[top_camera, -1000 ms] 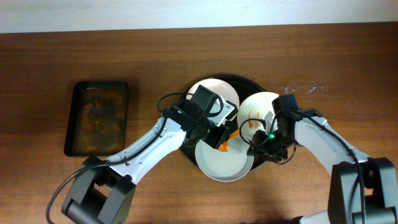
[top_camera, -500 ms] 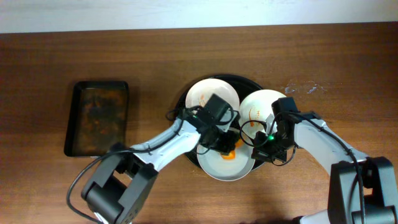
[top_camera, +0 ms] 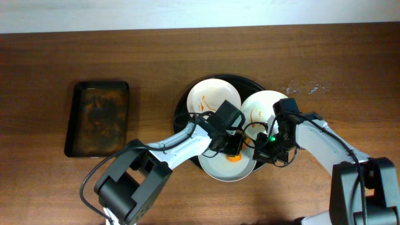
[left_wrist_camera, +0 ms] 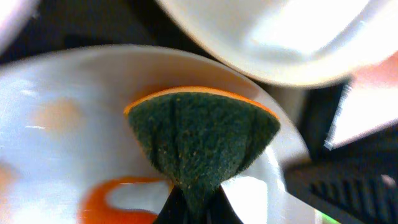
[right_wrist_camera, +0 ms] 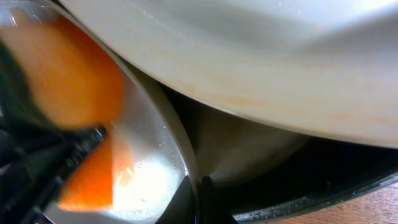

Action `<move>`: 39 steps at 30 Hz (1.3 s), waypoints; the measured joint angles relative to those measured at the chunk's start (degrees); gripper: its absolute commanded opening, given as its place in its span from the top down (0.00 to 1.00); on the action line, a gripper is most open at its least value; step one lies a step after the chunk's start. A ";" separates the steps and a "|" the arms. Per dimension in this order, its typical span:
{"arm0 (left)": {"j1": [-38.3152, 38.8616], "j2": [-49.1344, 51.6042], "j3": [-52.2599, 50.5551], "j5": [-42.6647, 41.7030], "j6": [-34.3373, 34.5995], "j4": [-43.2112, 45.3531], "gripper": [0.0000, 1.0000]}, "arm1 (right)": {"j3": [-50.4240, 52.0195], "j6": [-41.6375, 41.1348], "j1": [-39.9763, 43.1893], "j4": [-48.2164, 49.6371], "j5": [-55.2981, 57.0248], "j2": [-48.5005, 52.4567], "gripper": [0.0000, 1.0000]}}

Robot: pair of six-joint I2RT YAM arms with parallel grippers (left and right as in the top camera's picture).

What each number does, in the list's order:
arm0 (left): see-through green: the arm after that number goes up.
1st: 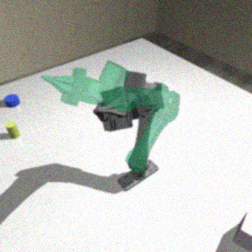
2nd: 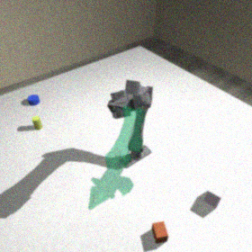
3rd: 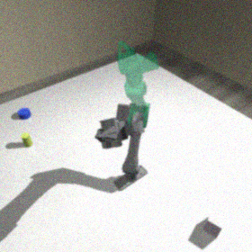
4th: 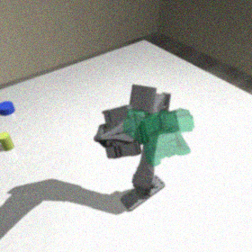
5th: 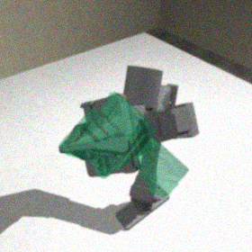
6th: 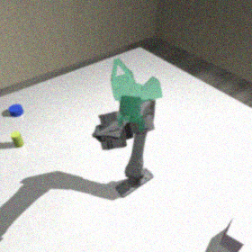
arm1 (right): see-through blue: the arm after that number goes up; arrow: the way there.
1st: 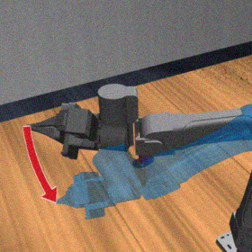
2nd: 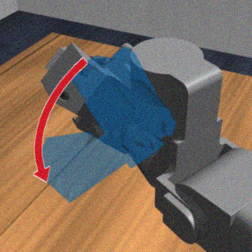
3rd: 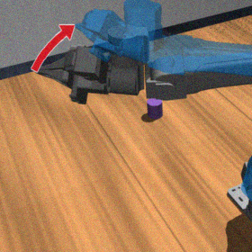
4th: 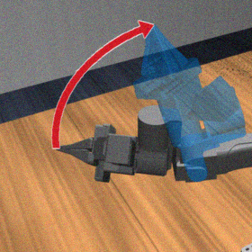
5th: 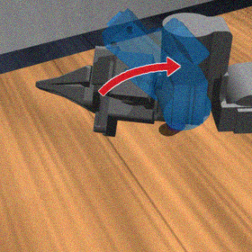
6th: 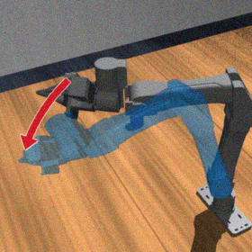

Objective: Clean dirty plates on tray and stack at the side
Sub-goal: 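Scrub the held plate's sauce with the sponge in the left gripper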

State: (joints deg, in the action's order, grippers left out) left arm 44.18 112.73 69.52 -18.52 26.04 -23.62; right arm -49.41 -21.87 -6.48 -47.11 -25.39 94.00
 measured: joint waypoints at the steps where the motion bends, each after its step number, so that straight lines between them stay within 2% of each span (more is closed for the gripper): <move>1: 0.00 0.00 0.44 3.30 0.02 -0.59 1.00 | 0.00 0.00 0.00 -0.04 -0.02 0.00 0.96; 3: -0.24 -0.11 0.94 9.29 -0.07 -1.68 1.00 | 0.00 0.00 -0.02 -0.17 -0.20 0.00 0.96; 8: -2.16 -0.28 1.46 14.49 -1.62 -5.33 1.00 | 0.00 0.00 -0.02 -0.24 -0.24 0.00 0.96; 12: -2.54 -1.11 3.17 19.74 -2.03 -16.41 1.00 | 0.00 0.02 -0.02 -0.39 -0.48 -0.02 0.96; 14: -2.40 -1.31 3.67 22.47 -2.27 -18.86 1.00 | 0.00 0.04 -0.11 -0.57 -1.07 -0.02 0.96; 19: -3.10 -10.88 4.24 29.79 -2.93 -22.08 1.00 | 0.00 0.02 -0.33 -0.74 -0.61 0.00 0.96; 20: -3.67 -13.77 4.26 30.21 -2.93 -22.56 1.00 | 0.00 0.04 -0.33 -0.79 -0.61 -0.02 0.90; 21: -4.85 -16.22 4.33 30.51 -2.93 -23.32 1.00 | 0.00 0.07 -0.33 -0.79 -0.61 -0.02 0.72; 22: -6.88 -17.70 4.35 30.69 -2.97 -24.72 1.00 | 0.00 -0.09 -0.33 -0.83 -0.35 -0.02 0.66; 24: -12.50 -19.65 4.37 30.05 -3.13 -26.56 1.00 | 0.04 0.02 -0.33 -0.81 -0.02 -0.02 0.61; 25: -14.84 -20.11 4.37 28.74 -3.10 -26.51 1.00 | 0.04 0.17 -0.33 -0.79 0.04 0.00 0.50; 27: -20.28 -20.50 4.37 22.88 -3.13 -26.53 1.00 | -0.02 0.09 -0.33 -0.31 -0.28 -0.02 0.44; 28: -20.65 -20.50 4.37 20.92 -3.98 -26.29 1.00 | -0.02 0.09 -0.33 -0.20 -0.57 -0.02 0.45; 30: -20.57 -20.50 4.39 15.02 -6.08 -25.79 1.00 | -0.02 0.22 -0.33 -0.15 -0.83 -0.02 0.60; 31: -20.33 -20.50 4.39 13.60 -6.69 -25.64 1.00 | -0.02 0.33 -0.48 -0.42 -0.66 -0.02 0.72; 33: -18.95 -20.48 4.39 10.91 -7.72 -25.14 1.00 | 0.04 0.20 -2.58 -0.79 0.00 -0.02 0.86; 36: -12.81 -16.92 4.61 9.99 -8.09 -23.78 1.00 | 0.04 0.04 -3.96 -0.59 0.31 -0.02 0.96; 39: -7.67 -11.41 4.61 9.51 -8.11 -22.64 1.00 | 0.04 -0.15 -4.00 -0.61 0.70 -0.02 0.96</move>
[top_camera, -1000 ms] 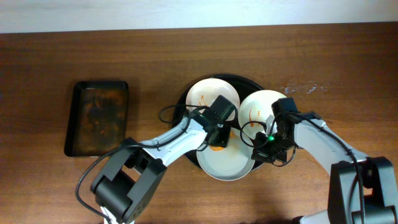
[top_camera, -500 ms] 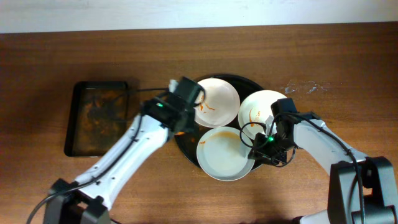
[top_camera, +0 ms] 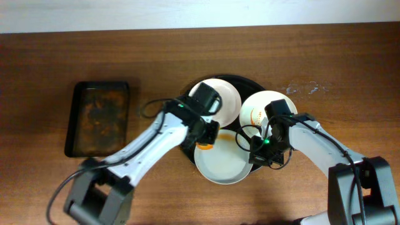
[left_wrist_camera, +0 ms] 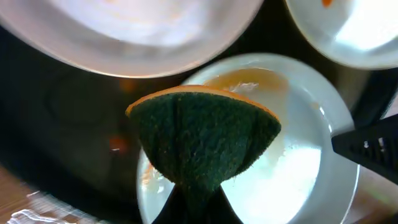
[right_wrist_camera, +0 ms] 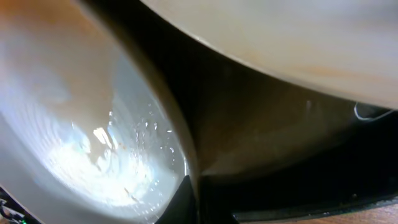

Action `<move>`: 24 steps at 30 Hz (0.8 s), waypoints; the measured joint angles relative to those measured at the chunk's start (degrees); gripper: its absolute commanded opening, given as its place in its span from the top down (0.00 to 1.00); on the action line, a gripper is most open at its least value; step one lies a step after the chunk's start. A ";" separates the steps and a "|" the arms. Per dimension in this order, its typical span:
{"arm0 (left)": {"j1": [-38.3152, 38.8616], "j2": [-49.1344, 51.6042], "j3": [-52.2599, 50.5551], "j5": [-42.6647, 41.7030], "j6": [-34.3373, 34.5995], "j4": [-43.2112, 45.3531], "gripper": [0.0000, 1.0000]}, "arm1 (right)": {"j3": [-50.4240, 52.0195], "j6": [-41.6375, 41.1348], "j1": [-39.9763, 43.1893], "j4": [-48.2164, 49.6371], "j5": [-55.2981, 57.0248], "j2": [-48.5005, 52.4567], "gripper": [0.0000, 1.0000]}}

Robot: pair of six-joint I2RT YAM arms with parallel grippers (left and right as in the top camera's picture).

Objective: Clean dirty plates on tray and stack at the side
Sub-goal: 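Scrub the held plate's sauce with the sponge in the left gripper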

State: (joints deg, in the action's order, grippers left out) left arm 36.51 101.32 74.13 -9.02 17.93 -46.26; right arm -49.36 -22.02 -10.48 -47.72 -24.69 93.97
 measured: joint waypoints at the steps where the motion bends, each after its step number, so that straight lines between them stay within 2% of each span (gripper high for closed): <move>1: 1.55 1.99 0.00 -0.04 0.00 0.28 1.00 | 0.00 0.02 0.00 0.02 0.00 0.00 0.96; 10: 3.26 11.19 0.79 2.78 -0.04 2.12 1.00 | 0.00 -0.02 -0.02 -0.22 -0.02 0.00 0.96; 14: 4.24 11.85 1.81 13.62 -0.44 1.42 1.00 | 0.00 -0.07 -0.07 -0.15 -0.76 0.00 0.96; 19: 3.87 12.74 8.31 24.79 -0.66 -2.73 1.00 | 0.00 -0.04 -0.11 -1.14 -0.26 0.00 0.96; 22: 3.32 12.81 10.54 27.08 -0.66 -4.33 1.00 | 0.00 -0.04 -0.11 -1.14 -0.24 0.00 0.96; 24: 2.95 12.81 10.64 25.42 -0.66 -4.90 1.00 | 0.00 -0.04 -0.11 -1.18 -0.24 0.00 0.96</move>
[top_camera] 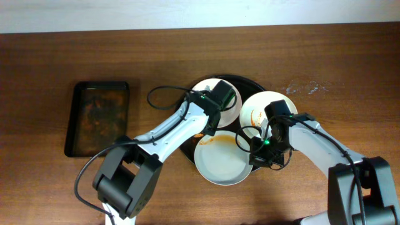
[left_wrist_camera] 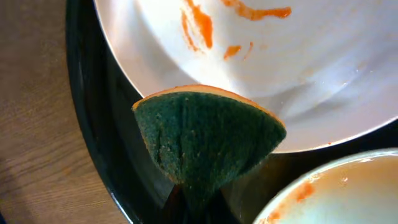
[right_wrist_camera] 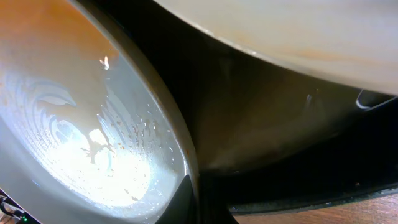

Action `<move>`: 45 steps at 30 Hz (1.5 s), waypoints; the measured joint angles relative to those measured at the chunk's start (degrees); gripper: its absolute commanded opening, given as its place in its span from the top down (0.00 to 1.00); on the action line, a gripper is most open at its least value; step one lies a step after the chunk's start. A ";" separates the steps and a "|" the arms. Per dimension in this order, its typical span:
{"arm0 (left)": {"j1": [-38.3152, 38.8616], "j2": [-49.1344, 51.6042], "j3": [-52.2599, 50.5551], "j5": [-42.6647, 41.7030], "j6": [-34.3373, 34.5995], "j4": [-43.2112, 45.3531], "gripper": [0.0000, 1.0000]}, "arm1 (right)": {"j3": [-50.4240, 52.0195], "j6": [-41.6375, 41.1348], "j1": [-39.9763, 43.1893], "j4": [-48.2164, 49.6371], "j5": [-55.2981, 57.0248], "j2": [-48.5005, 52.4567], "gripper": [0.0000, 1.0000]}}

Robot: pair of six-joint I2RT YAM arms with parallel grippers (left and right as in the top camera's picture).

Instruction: Clean dirty plates on tray and stack at the side

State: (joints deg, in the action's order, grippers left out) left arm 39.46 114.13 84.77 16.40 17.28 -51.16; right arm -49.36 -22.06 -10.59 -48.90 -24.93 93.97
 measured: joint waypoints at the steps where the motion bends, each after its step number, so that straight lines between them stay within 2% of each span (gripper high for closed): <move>1: -0.46 0.00 0.00 -2.23 0.00 -0.07 1.00 | 0.00 0.00 0.00 -0.17 0.11 0.00 0.96; 4: -2.56 0.00 0.00 -7.41 0.00 -0.09 1.00 | 0.00 -0.70 0.00 -1.11 3.23 0.00 0.96; 8: -7.06 -3.28 0.00 -9.60 0.00 -1.33 1.00 | -0.59 -0.61 0.00 -1.62 6.80 -0.98 0.96; 10: -9.64 -8.04 0.00 -9.66 0.00 -2.03 1.00 | -0.79 -0.63 0.00 -4.48 9.29 -3.76 0.96; 11: -10.73 -9.44 0.17 -9.79 0.00 -2.34 1.00 | -1.77 -0.66 0.00 -6.91 11.23 -8.20 0.96; 14: -13.73 -11.41 0.22 -11.15 0.00 -2.69 1.00 | -2.99 -0.66 0.00 -9.86 15.43 -13.92 0.96; 17: -17.51 -12.57 0.22 -13.22 0.00 -2.89 1.00 | -6.99 -0.52 0.00 -15.54 23.23 -15.08 0.96; 20: -17.84 -12.57 0.22 -13.53 0.00 -2.95 1.00 | -13.49 -0.46 -0.11 -19.47 29.68 -15.30 0.96; 22: -17.84 -12.57 0.22 -13.64 0.00 -2.91 1.00 | -15.72 -0.46 -2.01 -21.46 33.57 -15.30 0.96; 26: -17.84 -12.57 0.22 -13.68 0.00 -2.93 1.00 | -16.33 -0.37 -11.06 -26.75 40.44 -14.84 0.96; 28: -17.84 -12.57 0.22 -13.68 0.02 -2.93 1.00 | -16.33 -0.28 -11.91 -27.74 42.97 -13.40 0.96; 32: -17.84 -12.57 0.22 -13.68 0.00 -2.93 1.00 | -16.50 -0.37 -11.91 -25.42 43.45 -12.85 0.96; 36: -17.84 -12.57 0.22 -13.68 0.00 -2.93 1.00 | -17.18 -0.15 -11.91 -28.70 39.69 -12.81 0.96; 40: -17.84 -12.57 0.22 -13.68 0.00 -2.95 1.00 | -18.67 -0.46 -11.91 -25.44 41.75 -12.79 0.96; 45: -17.84 -12.57 0.22 -15.50 0.00 -2.91 1.00 | -19.21 -3.65 -11.91 -29.75 42.34 -12.74 0.96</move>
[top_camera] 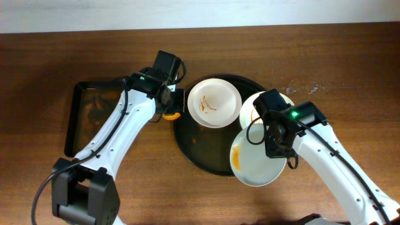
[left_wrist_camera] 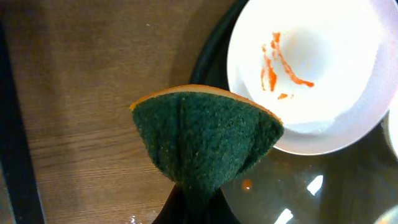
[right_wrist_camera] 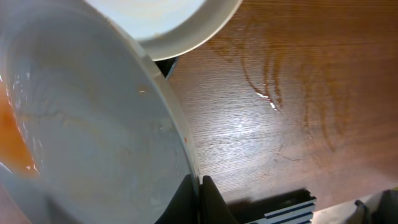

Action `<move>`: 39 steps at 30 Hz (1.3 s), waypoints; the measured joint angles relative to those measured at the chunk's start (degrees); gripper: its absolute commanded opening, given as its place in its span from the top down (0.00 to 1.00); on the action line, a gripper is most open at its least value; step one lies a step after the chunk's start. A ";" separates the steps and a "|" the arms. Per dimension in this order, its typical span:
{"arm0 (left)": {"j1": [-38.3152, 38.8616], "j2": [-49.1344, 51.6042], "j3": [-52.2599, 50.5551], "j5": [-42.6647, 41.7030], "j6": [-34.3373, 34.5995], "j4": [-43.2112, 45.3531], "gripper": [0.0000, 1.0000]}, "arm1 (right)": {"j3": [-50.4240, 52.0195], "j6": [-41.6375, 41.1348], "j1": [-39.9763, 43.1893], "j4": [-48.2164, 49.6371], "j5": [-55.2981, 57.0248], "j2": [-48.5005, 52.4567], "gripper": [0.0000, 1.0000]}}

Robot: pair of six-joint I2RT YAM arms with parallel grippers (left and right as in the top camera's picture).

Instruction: Clean dirty plates on tray and stack at the side

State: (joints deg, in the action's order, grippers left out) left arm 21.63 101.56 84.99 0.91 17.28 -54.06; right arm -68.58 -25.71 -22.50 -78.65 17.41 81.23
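Observation:
A round black tray carries a white plate with orange streaks at its back and a second white plate at its right. My right gripper is shut on the rim of a third white plate. That plate is tilted at the tray's front right, with an orange smear along its left edge. In the right wrist view the held plate fills the left and the gripper pinches its rim. My left gripper is shut on a green and orange sponge, over the table just left of the tray.
A black rectangular pan holding brownish liquid sits at the left of the table. Wet marks show on the wood right of the tray, and more streaks lie under the held plate.
My left gripper has moved with the sponge from the back plate's edge to the table left of the tray. My right gripper has moved the front plate rightward, and the plate is now tilted.
First the sponge was on the front plate's orange smear while my right gripper held that plate's rim. Then the sponge was at the plate's left edge and the plate looked mostly white. Later the sponge was by the back plate. Now it is off the tray.

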 measured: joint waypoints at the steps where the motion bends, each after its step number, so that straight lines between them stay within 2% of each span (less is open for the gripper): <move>1: 0.00 0.00 0.00 -2.32 -0.48 0.44 1.00 | 0.00 -1.31 0.00 0.00 2.01 0.00 0.96; 4: 0.00 -0.04 -0.61 -16.11 -2.75 4.76 1.00 | 0.00 -3.48 0.00 0.00 6.95 0.00 0.96; 8: 0.00 -0.61 -11.45 -33.66 -2.99 15.82 1.00 | 0.00 -4.13 0.00 -0.04 8.70 0.00 0.96; 11: 0.00 -0.79 -19.91 -41.75 -2.95 23.28 1.00 | -0.07 -4.13 0.00 -0.07 8.70 0.00 0.96; 14: 0.07 -0.81 -29.11 -45.55 -2.97 31.58 1.00 | -0.11 -4.15 0.00 0.02 8.68 0.00 0.96; 16: 0.11 -0.81 -32.37 -44.52 -2.99 36.57 1.00 | -0.11 -4.15 0.00 0.00 8.68 0.00 0.96; 17: 0.11 -0.81 -33.18 -41.07 -2.97 36.74 1.00 | -0.11 -4.20 0.00 0.00 8.68 0.00 0.96; 22: 2.86 -0.81 -33.18 -34.14 -2.97 37.29 1.00 | -0.11 -4.26 0.00 0.00 8.68 0.00 0.96; 26: 4.98 1.77 -33.20 -32.89 1.07 39.76 1.00 | -0.11 -4.24 0.00 -0.02 8.63 0.00 0.96; 31: 4.98 4.00 -32.79 -31.63 2.05 40.61 1.00 | -0.11 -4.28 0.00 -0.04 8.61 0.00 0.96; 35: 4.15 3.98 -30.32 -27.17 2.05 39.26 1.00 | -0.11 -4.28 0.00 -0.04 8.61 0.00 0.96; 39: 3.41 -6.01 -28.11 -21.51 1.79 29.33 1.00 | -0.15 -3.96 0.00 0.79 10.19 0.00 0.96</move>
State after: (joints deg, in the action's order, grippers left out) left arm 25.04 95.55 56.88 -20.60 19.07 -24.73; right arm -68.73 -29.67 -22.50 -77.87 27.59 81.23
